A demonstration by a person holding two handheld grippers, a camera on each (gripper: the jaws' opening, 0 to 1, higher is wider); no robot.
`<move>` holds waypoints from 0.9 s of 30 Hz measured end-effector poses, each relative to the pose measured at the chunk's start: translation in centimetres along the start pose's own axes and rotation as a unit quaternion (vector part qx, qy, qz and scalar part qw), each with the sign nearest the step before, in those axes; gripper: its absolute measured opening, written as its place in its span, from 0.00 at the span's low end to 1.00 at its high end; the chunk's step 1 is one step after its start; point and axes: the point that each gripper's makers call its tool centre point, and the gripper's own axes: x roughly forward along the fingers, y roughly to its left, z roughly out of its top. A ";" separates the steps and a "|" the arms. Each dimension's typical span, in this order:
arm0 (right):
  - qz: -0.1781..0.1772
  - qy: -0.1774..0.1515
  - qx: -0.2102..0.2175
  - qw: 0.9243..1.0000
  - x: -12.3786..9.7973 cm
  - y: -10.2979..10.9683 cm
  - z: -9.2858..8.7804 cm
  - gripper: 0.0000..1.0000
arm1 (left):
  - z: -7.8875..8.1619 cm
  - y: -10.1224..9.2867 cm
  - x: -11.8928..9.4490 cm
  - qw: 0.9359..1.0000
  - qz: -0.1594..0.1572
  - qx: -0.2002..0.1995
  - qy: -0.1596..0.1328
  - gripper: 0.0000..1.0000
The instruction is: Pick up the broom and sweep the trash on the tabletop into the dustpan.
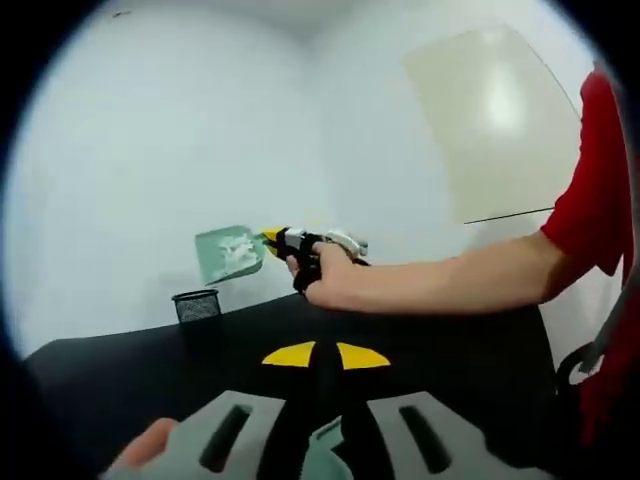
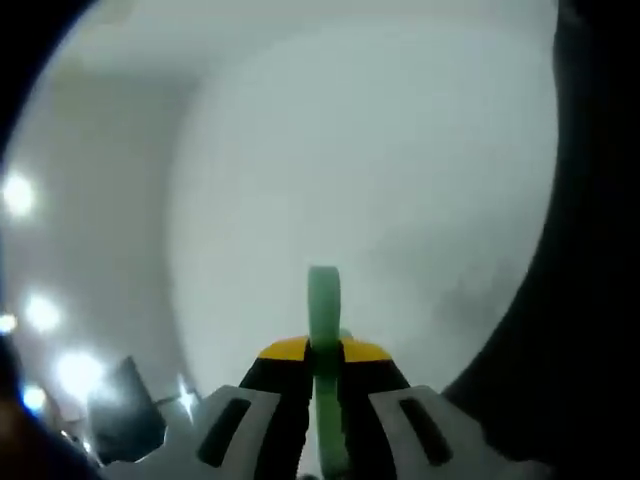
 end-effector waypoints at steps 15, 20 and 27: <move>0.010 0.033 -0.107 0.994 1.5 1.9 -2.7 0.11 | 0.0 0.1 0.1 1.000 -0.002 -0.001 -0.002 0.04; 0.014 0.042 -0.135 0.990 1.7 2.7 -3.4 0.11 | 0.0 0.1 0.1 1.000 -0.002 0.001 -0.001 0.04; 0.018 0.046 -0.148 0.988 1.4 3.2 -3.9 0.11 | 0.0 0.1 0.1 1.000 -0.001 0.002 -0.002 0.04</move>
